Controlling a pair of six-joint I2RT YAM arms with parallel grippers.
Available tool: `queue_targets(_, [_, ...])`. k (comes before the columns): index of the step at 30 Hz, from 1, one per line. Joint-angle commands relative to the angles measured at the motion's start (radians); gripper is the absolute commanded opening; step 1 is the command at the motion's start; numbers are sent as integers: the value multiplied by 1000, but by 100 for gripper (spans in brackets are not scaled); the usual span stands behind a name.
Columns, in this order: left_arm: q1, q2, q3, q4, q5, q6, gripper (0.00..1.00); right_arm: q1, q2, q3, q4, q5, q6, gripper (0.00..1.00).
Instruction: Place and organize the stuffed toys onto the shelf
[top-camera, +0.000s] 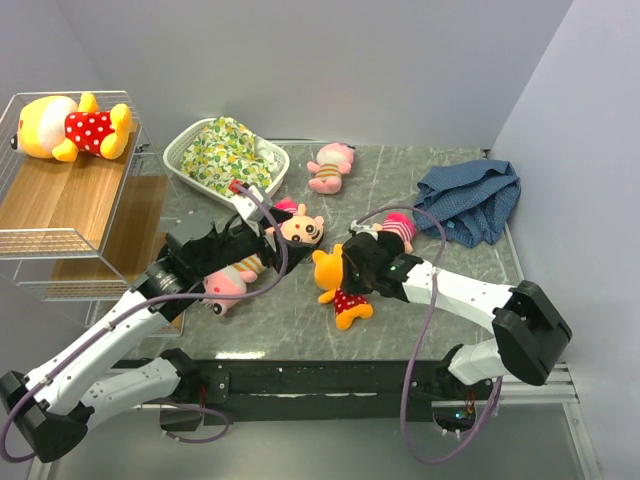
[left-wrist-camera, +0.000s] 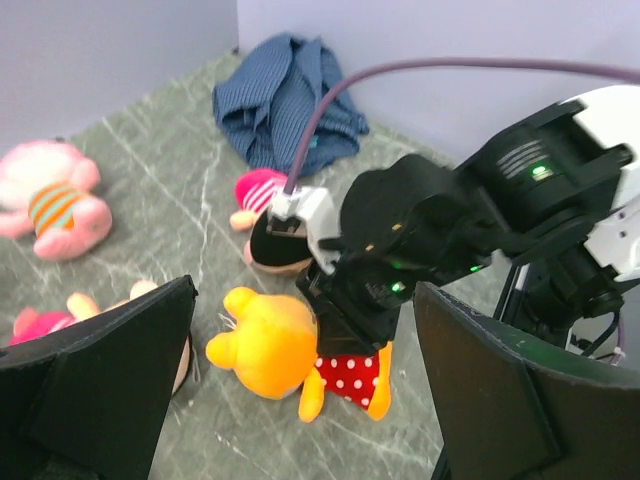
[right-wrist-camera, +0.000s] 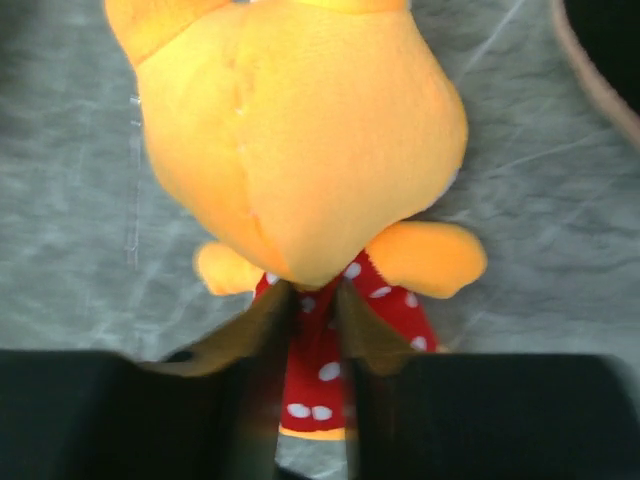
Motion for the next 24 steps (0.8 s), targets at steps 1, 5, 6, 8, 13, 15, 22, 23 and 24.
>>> queue_targets(1, [-2,-29,20,58,48,19,98,0,-33,89,-46,91,-12,15])
queue_targets(5, [-2,-8,103,-41,96,35,99,-54,-141,143,16,-107,56,0])
queue_targets(6, [-4,-2,115,-49,96,31,97,-75,-164,152,41,-210,82,0])
queue_targets(8, [-4,-6,132,-42,94,13,94,-144,-235,157,133,-303,175,0])
queue_targets(13, [-2,-49,120,47,62,-44,94,-272,-384,134,445,-458,419,0])
queue_targets(15, [-4,-60,113,125,74,-69,94,-311,-409,111,541,-462,562,0])
queue_targets(22, [-2,-8,99,287,238,-23,91,-330,-424,-10,1068,-447,1068,0])
queue_targets(23, [-2,9,100,305,260,-11,90,-332,-421,-12,1090,-450,1090,0])
queue_targets(24, [-4,17,103,325,287,0,88,-332,-418,-11,1104,-455,1108,0])
